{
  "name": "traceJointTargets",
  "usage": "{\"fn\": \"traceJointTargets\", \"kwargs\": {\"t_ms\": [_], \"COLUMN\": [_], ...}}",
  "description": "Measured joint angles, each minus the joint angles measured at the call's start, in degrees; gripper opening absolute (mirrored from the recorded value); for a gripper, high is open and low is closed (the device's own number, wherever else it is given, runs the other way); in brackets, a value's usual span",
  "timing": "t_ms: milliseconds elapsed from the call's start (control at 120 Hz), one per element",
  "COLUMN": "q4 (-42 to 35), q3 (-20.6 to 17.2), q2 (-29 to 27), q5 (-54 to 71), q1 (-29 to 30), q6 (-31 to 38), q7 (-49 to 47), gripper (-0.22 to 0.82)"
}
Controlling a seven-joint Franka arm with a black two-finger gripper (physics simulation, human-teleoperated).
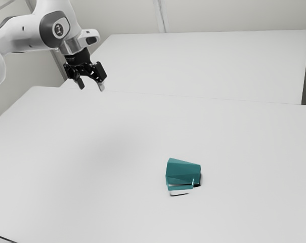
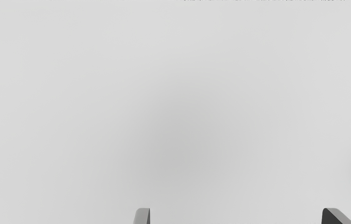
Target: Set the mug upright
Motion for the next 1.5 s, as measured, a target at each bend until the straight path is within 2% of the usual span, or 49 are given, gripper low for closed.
{"fn": "traceJointTargets", "kwargs": {"t_ms": [358,533,642,775,925,1142,1317,1500], "q4": [-1.4,-7.7,-15.3,-24.6,-31.2,-34.6,-37.1,-40.1], "q3": [-0.5,-1.1,-1.3,-4.5,-7.4,-9.6,-11.2,-13.6], "q2": [-0.4,-0.9,-2.5,-5.4,-5.1,-2.7,1.3,0.3], "q5": [-0.3,-12.2,-22.5,-30.7,-38.7,-45.6,-57.4,-64.3], "q1": [0.3,0.8,1.0,1.4,0.0,0.4,0.2,0.2], "q6": [0.2,1.0,4.4,10.7,17.9,23.4,26.0,27.4], "q7": [1.3,2.6,4.9,7.5,10.0,12.8,17.9,23.2], "gripper": [0.60,0.60,0.60,0.60,0.60,0.60,0.60,0.60]}}
